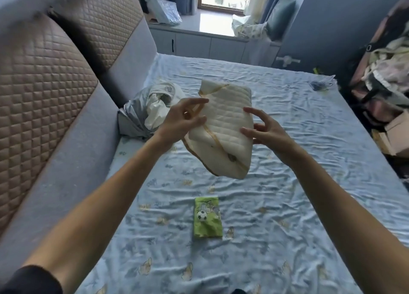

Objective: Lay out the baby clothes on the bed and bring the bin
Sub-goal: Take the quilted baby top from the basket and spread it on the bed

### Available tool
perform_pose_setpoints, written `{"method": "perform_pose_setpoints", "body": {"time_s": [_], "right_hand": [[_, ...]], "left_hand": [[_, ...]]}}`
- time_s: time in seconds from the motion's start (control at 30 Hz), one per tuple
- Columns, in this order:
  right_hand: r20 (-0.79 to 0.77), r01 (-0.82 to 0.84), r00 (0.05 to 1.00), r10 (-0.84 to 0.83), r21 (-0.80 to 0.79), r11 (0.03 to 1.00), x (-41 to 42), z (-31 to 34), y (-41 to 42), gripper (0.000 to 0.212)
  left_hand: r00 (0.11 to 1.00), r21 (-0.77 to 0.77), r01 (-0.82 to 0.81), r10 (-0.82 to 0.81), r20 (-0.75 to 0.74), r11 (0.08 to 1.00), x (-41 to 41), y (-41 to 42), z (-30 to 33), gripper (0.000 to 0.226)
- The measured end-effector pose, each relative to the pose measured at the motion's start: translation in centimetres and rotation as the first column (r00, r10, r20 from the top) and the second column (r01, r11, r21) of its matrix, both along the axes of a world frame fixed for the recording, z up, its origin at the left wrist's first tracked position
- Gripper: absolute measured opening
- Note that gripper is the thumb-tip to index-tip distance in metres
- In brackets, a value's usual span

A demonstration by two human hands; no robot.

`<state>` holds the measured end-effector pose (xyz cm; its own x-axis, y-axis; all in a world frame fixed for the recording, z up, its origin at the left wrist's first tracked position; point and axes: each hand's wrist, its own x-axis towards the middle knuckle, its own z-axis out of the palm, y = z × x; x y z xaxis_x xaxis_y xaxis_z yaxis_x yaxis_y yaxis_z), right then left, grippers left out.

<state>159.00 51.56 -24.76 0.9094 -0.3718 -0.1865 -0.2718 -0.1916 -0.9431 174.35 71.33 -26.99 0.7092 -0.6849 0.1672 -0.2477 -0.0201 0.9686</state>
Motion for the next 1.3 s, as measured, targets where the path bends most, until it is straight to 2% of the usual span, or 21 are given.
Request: {"method": "perform_pose_setpoints", "body": {"time_s": [0.2,0.37,0.5,0.67,0.83,0.9,1.0,1.07,1.1,1.17,1.23,1.3], "right_hand": [[-0.019,-0.021,1.0,0.021,0.002,1.0,4.0,-1.8,-1.9,0.055],[-0.051,-0.078,0.996,0.078,0.02,0.997,8.6,-8.1,-3.6,0.054],[-0.083,-0.056,0.995,0.061,0.063,0.996,12.3,-18.0,-6.5,0.054],[-0.156,-0.048,0.986,0.057,0.061,0.997,15.7,-32.9,-10.5,0.055],[-0.243,-0.094,0.965,0.102,0.045,0.995,17.5,-45.7,-13.8,0.053],[-0.267,-0.081,0.96,0.089,0.038,0.996,17.9,-49.7,-14.8,0.053],[-0.315,-0.096,0.946,0.08,-0.036,0.995,18.4,-53.8,-15.4,0.052],[-0.373,-0.122,0.924,0.081,-0.088,0.989,18.2,-55.0,-15.3,0.053],[-0.411,-0.149,0.909,0.07,-0.163,0.975,18.0,-55.3,-15.3,0.054],[-0.456,-0.208,0.89,-0.006,-0.416,0.885,17.9,-55.2,-14.8,0.056],[-0.369,-0.213,0.929,-0.039,-0.617,0.758,18.5,-54.1,-13.7,0.054],[-0.334,-0.305,0.938,0.091,-0.672,0.675,19.4,-53.3,-11.8,0.054]], "left_hand": [[0.999,0.078,-0.002,-0.002,0.048,0.997,3.1,-1.9,-1.7,0.04],[0.997,0.192,-0.067,0.056,0.06,0.979,6.8,-2.9,-7.5,0.042],[0.991,0.223,-0.127,0.131,-0.005,0.967,9.9,-6.2,-16.4,0.042],[0.976,0.219,-0.102,0.141,-0.169,0.97,12.5,-10.4,-30.5,0.045],[0.963,0.328,-0.079,0.157,-0.218,0.941,14.2,-13.1,-43.7,0.048],[0.956,0.352,-0.121,0.204,-0.211,0.928,14.4,-14.1,-47.7,0.046],[0.933,0.366,-0.165,0.265,-0.243,0.916,14.2,-14.9,-51.2,0.043],[0.936,0.434,-0.129,0.254,-0.245,0.892,13.9,-14.8,-52.3,0.046],[0.944,0.471,-0.114,0.244,-0.223,0.874,13.8,-14.7,-52.8,0.047],[0.961,0.549,-0.097,0.221,-0.164,0.83,14.0,-14.5,-53.4,0.05],[0.976,0.632,-0.071,0.183,-0.114,0.771,14.4,-14.5,-53.5,0.053],[0.987,0.691,-0.024,0.126,-0.098,0.722,14.6,-14.6,-53.6,0.054]]}}
